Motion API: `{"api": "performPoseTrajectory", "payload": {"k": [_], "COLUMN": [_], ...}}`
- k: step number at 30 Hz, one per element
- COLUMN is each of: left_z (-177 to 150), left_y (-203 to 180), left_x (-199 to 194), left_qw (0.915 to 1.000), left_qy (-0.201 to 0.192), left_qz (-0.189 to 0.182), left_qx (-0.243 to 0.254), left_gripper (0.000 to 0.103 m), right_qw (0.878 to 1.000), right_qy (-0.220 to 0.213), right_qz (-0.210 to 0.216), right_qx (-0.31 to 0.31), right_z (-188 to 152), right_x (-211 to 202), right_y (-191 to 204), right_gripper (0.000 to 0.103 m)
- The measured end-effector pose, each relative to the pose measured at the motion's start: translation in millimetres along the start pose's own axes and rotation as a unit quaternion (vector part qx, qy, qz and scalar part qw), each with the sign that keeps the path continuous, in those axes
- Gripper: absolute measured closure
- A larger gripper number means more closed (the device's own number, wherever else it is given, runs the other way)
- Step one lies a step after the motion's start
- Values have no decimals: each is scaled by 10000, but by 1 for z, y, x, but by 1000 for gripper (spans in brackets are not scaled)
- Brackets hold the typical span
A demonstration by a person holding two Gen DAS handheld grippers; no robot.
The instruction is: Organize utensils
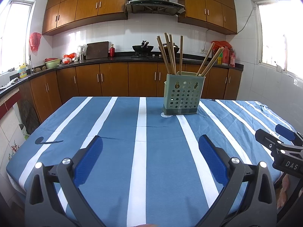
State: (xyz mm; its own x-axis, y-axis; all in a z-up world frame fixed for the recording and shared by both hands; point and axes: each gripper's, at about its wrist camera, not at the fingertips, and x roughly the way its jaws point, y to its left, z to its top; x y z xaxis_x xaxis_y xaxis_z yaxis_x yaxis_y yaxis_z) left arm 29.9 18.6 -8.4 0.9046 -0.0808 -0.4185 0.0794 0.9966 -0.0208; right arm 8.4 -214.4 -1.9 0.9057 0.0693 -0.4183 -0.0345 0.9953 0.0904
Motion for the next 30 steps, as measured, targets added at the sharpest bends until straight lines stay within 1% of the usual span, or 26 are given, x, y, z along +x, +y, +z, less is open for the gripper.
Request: {"api": "performPoseTrajectory", "payload": {"k": [30], "left_z": [-1], "left_y": [-1], "left_x": [0], "left_qw": [10000], "left_qy": [13], "left_qz": [-3], "left_qx": [-7], "left_gripper": [4], "right_qw": [10000], "right_qy": [16], "right_qz": [0], "right_qx": [13], "right_z": [-1], "right_x": [0], "right_y": [2], "right_gripper": [2]}}
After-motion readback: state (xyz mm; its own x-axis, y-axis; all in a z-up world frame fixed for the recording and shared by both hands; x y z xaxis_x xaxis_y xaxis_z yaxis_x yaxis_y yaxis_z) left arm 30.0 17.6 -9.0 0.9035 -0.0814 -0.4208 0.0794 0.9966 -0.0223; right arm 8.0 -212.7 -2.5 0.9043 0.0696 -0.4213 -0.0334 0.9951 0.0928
